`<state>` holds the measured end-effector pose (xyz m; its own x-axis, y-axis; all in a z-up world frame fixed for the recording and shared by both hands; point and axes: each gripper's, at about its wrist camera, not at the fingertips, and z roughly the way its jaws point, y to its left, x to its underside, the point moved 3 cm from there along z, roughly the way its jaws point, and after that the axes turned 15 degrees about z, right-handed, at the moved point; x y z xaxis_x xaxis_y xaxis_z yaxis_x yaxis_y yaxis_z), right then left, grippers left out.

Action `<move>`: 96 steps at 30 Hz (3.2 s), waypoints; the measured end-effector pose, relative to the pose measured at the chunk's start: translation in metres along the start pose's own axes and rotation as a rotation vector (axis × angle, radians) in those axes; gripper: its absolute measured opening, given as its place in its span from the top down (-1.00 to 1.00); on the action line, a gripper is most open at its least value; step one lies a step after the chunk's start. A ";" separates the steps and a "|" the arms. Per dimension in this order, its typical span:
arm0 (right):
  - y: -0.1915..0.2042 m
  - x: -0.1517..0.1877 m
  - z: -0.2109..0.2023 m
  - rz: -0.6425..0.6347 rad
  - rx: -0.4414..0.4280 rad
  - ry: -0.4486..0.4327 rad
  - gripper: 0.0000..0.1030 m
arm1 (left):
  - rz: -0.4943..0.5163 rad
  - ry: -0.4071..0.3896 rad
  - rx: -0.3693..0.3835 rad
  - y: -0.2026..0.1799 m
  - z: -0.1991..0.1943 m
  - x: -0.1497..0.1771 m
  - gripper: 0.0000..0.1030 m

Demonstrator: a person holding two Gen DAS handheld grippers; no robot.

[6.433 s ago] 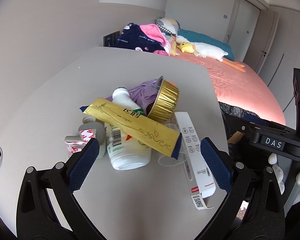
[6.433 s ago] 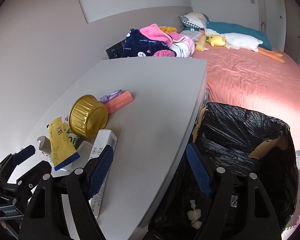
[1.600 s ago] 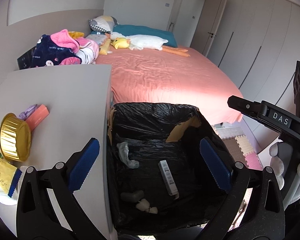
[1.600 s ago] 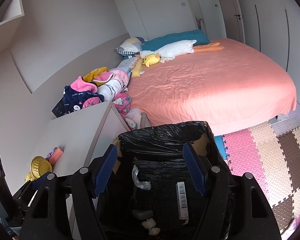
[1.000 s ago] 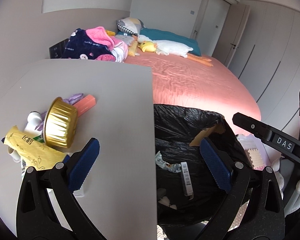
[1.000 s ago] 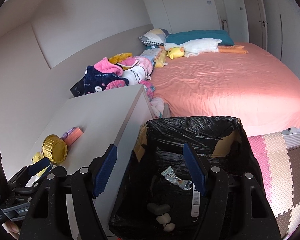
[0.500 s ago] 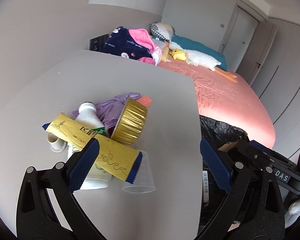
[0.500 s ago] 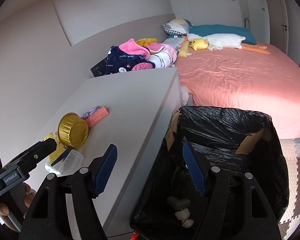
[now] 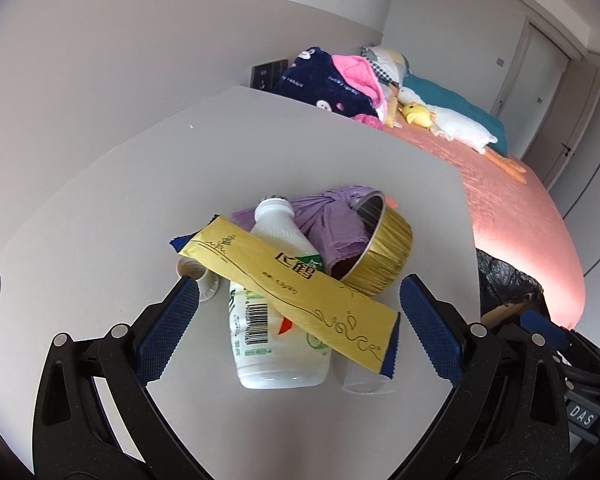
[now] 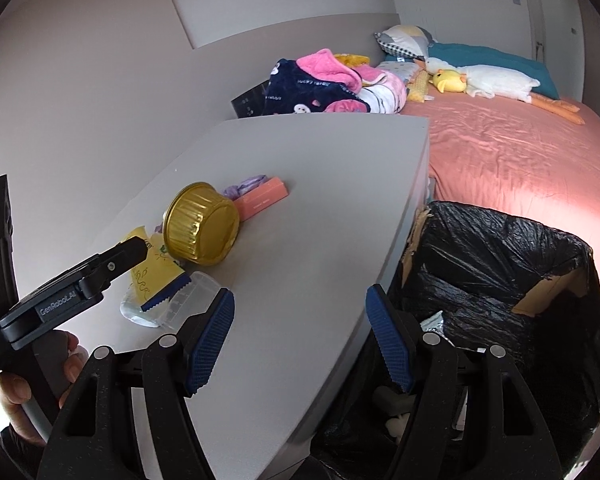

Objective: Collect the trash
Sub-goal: 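Grasp the yellow wrapper with the left gripper while the right grasps the clear cup, then carry the yellow wrapper and clear cup over the black trash bag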

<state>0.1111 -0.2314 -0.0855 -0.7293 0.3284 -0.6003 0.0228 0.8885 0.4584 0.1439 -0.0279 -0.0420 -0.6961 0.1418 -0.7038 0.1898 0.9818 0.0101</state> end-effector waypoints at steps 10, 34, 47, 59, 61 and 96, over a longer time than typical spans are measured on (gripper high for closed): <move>0.021 0.006 0.017 -0.030 -0.031 0.054 -0.34 | -0.071 0.092 0.015 0.018 0.028 -0.001 -0.15; 0.065 0.026 0.071 -0.026 -0.085 0.185 -0.34 | -0.101 0.006 0.059 0.034 0.009 -0.006 0.56; 0.057 0.027 0.058 -0.031 -0.095 0.147 -0.03 | -0.085 -0.014 0.066 0.033 -0.002 -0.010 0.56; 0.039 0.018 0.026 -0.013 -0.105 0.104 -0.03 | -0.035 -0.057 0.111 0.010 -0.016 -0.020 0.56; 0.034 0.015 0.021 -0.013 -0.102 0.089 -0.03 | -0.023 -0.065 0.127 0.004 -0.020 -0.022 0.56; -0.064 -0.012 -0.052 0.113 -0.011 -0.074 -0.03 | 0.131 -0.067 0.287 -0.113 -0.027 -0.036 0.56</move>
<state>0.0830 -0.3088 -0.0739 -0.6698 0.4498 -0.5909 0.0944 0.8408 0.5330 0.1288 -0.1410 0.0013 -0.6078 0.2463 -0.7549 0.4690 0.8785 -0.0909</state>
